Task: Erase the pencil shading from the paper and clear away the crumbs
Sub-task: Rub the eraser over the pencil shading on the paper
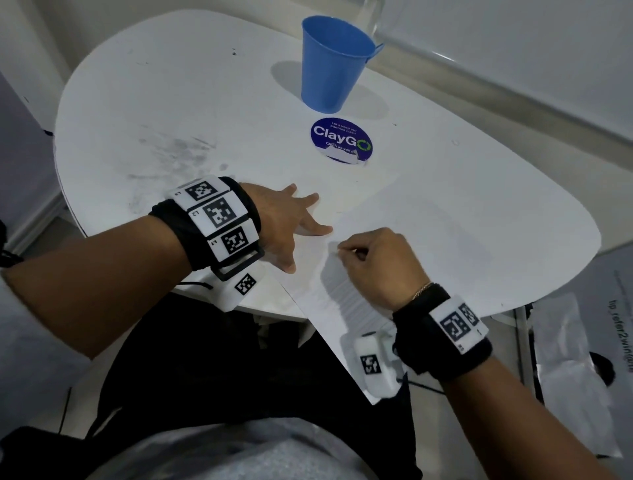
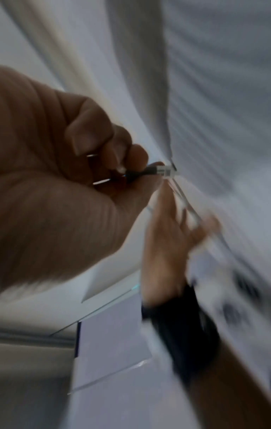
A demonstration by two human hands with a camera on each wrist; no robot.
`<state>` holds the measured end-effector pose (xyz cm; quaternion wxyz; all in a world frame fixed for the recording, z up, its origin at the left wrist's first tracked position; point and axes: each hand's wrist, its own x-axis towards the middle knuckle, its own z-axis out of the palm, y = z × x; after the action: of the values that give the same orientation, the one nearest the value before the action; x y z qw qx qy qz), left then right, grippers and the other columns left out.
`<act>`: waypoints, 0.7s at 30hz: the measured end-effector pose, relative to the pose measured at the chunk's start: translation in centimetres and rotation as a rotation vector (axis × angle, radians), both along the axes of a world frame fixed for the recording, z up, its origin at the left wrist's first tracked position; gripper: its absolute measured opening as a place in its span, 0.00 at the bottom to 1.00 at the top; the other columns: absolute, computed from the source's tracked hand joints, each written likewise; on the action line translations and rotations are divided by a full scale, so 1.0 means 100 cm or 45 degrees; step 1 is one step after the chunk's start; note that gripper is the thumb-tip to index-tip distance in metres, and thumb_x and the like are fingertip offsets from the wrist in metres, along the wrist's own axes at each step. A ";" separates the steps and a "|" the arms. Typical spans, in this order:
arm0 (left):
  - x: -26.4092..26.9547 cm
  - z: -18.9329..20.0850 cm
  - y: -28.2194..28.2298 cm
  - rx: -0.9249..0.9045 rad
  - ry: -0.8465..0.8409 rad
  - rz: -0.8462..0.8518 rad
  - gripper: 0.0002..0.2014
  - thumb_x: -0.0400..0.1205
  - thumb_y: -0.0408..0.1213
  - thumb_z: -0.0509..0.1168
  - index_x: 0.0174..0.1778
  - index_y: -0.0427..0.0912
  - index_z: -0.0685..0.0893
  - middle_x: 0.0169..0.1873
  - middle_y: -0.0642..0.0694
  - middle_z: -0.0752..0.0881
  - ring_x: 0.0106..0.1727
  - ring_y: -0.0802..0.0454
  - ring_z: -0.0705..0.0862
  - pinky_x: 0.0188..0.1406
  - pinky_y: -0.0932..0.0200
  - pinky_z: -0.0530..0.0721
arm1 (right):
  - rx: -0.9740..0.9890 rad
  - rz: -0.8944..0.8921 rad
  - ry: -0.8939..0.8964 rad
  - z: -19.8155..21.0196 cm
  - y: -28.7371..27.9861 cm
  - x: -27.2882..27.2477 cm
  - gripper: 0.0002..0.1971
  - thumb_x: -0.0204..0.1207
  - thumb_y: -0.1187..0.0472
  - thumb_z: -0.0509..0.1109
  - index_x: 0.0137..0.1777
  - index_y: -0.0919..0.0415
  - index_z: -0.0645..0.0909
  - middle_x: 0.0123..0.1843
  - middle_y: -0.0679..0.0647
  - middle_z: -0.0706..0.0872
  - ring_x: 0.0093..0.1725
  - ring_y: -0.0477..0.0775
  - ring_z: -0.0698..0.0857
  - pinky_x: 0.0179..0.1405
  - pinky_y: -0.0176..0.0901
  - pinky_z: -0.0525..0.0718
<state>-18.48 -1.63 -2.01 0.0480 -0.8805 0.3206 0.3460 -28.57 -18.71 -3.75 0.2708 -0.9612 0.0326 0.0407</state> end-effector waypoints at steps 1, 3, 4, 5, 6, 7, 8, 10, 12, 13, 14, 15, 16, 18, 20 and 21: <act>0.000 -0.001 0.000 -0.001 0.001 -0.003 0.45 0.80 0.55 0.72 0.83 0.78 0.46 0.87 0.58 0.32 0.87 0.51 0.30 0.87 0.34 0.48 | 0.015 0.076 0.042 0.000 0.008 -0.006 0.07 0.79 0.57 0.71 0.49 0.53 0.92 0.34 0.33 0.89 0.34 0.37 0.86 0.41 0.32 0.84; 0.001 -0.002 0.001 0.004 -0.006 -0.011 0.46 0.80 0.56 0.73 0.83 0.79 0.46 0.87 0.58 0.31 0.87 0.51 0.29 0.87 0.33 0.49 | 0.010 0.196 0.102 0.001 0.018 -0.015 0.08 0.79 0.59 0.71 0.50 0.52 0.92 0.30 0.23 0.83 0.28 0.28 0.79 0.34 0.18 0.74; 0.001 -0.002 0.001 0.003 -0.010 -0.011 0.46 0.80 0.55 0.73 0.83 0.79 0.46 0.87 0.58 0.31 0.87 0.51 0.29 0.87 0.33 0.49 | 0.003 0.191 0.087 0.001 0.017 -0.013 0.08 0.80 0.59 0.71 0.51 0.52 0.92 0.36 0.24 0.86 0.27 0.28 0.79 0.33 0.17 0.72; 0.001 -0.002 0.001 0.000 -0.008 -0.006 0.46 0.80 0.55 0.73 0.83 0.79 0.46 0.87 0.58 0.31 0.87 0.51 0.29 0.87 0.33 0.48 | 0.008 0.139 0.056 0.001 0.012 -0.008 0.08 0.80 0.59 0.71 0.51 0.52 0.92 0.40 0.32 0.90 0.28 0.30 0.81 0.33 0.19 0.74; 0.001 -0.003 0.001 -0.004 -0.003 0.001 0.46 0.80 0.54 0.72 0.83 0.79 0.46 0.86 0.59 0.31 0.87 0.51 0.29 0.87 0.33 0.48 | 0.024 0.073 0.021 0.002 0.008 -0.003 0.08 0.80 0.59 0.70 0.50 0.52 0.93 0.42 0.40 0.92 0.30 0.35 0.83 0.35 0.26 0.79; 0.000 -0.004 0.000 -0.004 -0.003 0.006 0.46 0.80 0.54 0.72 0.83 0.79 0.46 0.86 0.59 0.30 0.87 0.52 0.28 0.87 0.33 0.48 | 0.025 0.028 0.003 0.002 0.005 0.000 0.08 0.80 0.59 0.70 0.49 0.52 0.93 0.40 0.44 0.92 0.32 0.40 0.84 0.38 0.34 0.82; 0.000 -0.004 0.000 -0.004 -0.008 0.007 0.46 0.80 0.54 0.72 0.83 0.79 0.46 0.86 0.59 0.30 0.86 0.52 0.28 0.87 0.33 0.49 | 0.017 0.034 0.009 0.002 0.005 0.000 0.09 0.80 0.59 0.70 0.48 0.52 0.93 0.36 0.44 0.91 0.32 0.44 0.84 0.38 0.38 0.82; 0.001 -0.005 0.001 0.000 -0.013 0.004 0.46 0.80 0.55 0.72 0.83 0.80 0.46 0.86 0.59 0.30 0.86 0.52 0.28 0.87 0.33 0.50 | -0.005 0.149 0.077 0.003 0.012 -0.008 0.08 0.80 0.58 0.70 0.48 0.52 0.92 0.27 0.39 0.84 0.29 0.43 0.80 0.37 0.38 0.81; 0.002 -0.004 0.001 0.004 -0.002 -0.001 0.46 0.80 0.55 0.72 0.83 0.80 0.45 0.86 0.60 0.30 0.86 0.53 0.28 0.87 0.33 0.49 | 0.001 0.167 0.098 0.005 0.014 -0.014 0.08 0.79 0.58 0.70 0.49 0.51 0.92 0.25 0.36 0.80 0.28 0.40 0.79 0.36 0.37 0.79; 0.003 -0.004 0.002 0.008 0.002 -0.004 0.46 0.80 0.55 0.71 0.83 0.80 0.45 0.86 0.60 0.30 0.86 0.53 0.28 0.87 0.33 0.49 | -0.008 0.128 0.072 0.004 0.007 -0.013 0.08 0.79 0.58 0.70 0.49 0.52 0.92 0.27 0.37 0.83 0.29 0.40 0.81 0.37 0.37 0.80; 0.003 -0.004 0.002 0.016 0.000 -0.013 0.45 0.81 0.55 0.70 0.82 0.80 0.43 0.86 0.60 0.29 0.86 0.53 0.27 0.87 0.32 0.49 | -0.022 0.081 0.039 0.004 -0.001 -0.010 0.08 0.78 0.58 0.70 0.49 0.52 0.92 0.32 0.40 0.87 0.32 0.41 0.84 0.39 0.39 0.82; 0.003 -0.004 0.003 0.026 -0.006 -0.026 0.45 0.81 0.55 0.69 0.82 0.81 0.42 0.85 0.60 0.29 0.86 0.53 0.27 0.86 0.32 0.49 | -0.038 0.038 0.022 0.002 -0.009 -0.009 0.08 0.78 0.58 0.70 0.49 0.52 0.92 0.37 0.43 0.90 0.37 0.44 0.87 0.42 0.41 0.85; 0.002 -0.005 0.004 0.031 -0.010 -0.040 0.45 0.82 0.55 0.68 0.82 0.81 0.41 0.85 0.60 0.28 0.86 0.52 0.27 0.86 0.32 0.48 | -0.047 0.005 0.024 0.001 -0.015 -0.009 0.09 0.78 0.58 0.70 0.50 0.52 0.92 0.39 0.44 0.92 0.39 0.46 0.88 0.44 0.42 0.86; 0.001 -0.006 0.005 0.015 -0.003 -0.056 0.44 0.82 0.55 0.68 0.81 0.82 0.41 0.85 0.59 0.28 0.86 0.51 0.27 0.86 0.32 0.45 | -0.026 -0.013 0.038 -0.003 -0.019 -0.012 0.08 0.79 0.57 0.70 0.50 0.51 0.92 0.36 0.43 0.90 0.35 0.46 0.86 0.39 0.40 0.84; 0.000 -0.006 0.005 -0.005 0.005 -0.067 0.44 0.82 0.56 0.68 0.81 0.82 0.41 0.85 0.58 0.27 0.86 0.48 0.26 0.86 0.31 0.41 | -0.002 -0.011 0.009 -0.008 -0.015 -0.013 0.08 0.80 0.55 0.71 0.51 0.52 0.92 0.30 0.40 0.85 0.31 0.44 0.82 0.35 0.37 0.78; 0.000 -0.006 0.005 -0.011 0.007 -0.067 0.44 0.81 0.57 0.69 0.81 0.82 0.42 0.85 0.58 0.27 0.86 0.48 0.26 0.86 0.31 0.40 | 0.002 -0.023 -0.008 -0.009 -0.013 -0.012 0.08 0.80 0.55 0.71 0.51 0.51 0.92 0.29 0.39 0.82 0.31 0.43 0.80 0.35 0.36 0.76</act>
<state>-18.52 -1.12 -2.59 0.0524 -0.8710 0.3452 0.3455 -29.73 -19.98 -4.68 0.2719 -0.9608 0.0403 0.0354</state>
